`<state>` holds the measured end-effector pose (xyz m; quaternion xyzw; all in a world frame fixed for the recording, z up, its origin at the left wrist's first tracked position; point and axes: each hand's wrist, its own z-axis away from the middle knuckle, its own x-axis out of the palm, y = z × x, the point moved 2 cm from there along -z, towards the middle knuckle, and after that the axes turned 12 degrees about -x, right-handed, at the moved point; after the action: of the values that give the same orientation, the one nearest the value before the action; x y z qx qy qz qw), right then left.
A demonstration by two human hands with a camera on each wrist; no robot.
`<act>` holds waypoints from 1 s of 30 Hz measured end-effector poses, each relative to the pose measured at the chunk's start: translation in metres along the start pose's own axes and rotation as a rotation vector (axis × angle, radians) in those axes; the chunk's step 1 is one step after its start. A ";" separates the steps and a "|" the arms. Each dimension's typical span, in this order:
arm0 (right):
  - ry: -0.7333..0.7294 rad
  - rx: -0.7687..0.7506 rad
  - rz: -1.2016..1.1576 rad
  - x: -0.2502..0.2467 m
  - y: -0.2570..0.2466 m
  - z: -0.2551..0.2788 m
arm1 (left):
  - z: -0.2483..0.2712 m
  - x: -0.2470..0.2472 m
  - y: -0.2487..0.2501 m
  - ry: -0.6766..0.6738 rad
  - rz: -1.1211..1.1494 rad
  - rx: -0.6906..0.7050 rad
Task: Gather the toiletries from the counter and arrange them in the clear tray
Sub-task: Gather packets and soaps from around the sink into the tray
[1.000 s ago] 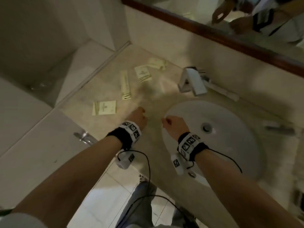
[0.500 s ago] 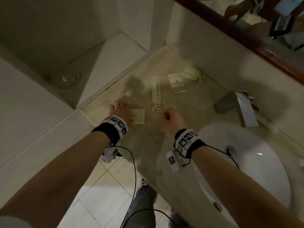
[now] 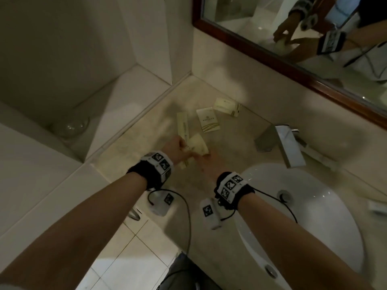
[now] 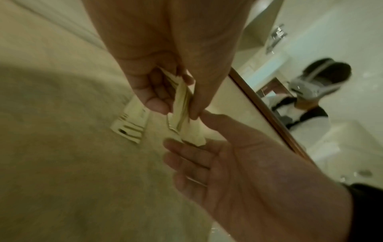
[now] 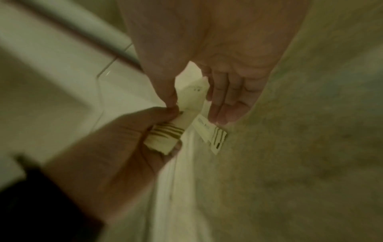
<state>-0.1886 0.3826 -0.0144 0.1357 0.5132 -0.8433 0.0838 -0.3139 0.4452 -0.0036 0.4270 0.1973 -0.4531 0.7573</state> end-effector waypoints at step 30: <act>0.320 0.092 -0.262 -0.097 0.015 -0.070 | -0.129 0.029 0.108 -0.169 0.008 0.132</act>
<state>-0.0823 0.4378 -0.0268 0.2038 0.4942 -0.8372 -0.1156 -0.1950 0.5613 -0.0452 0.4368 0.1008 -0.4965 0.7433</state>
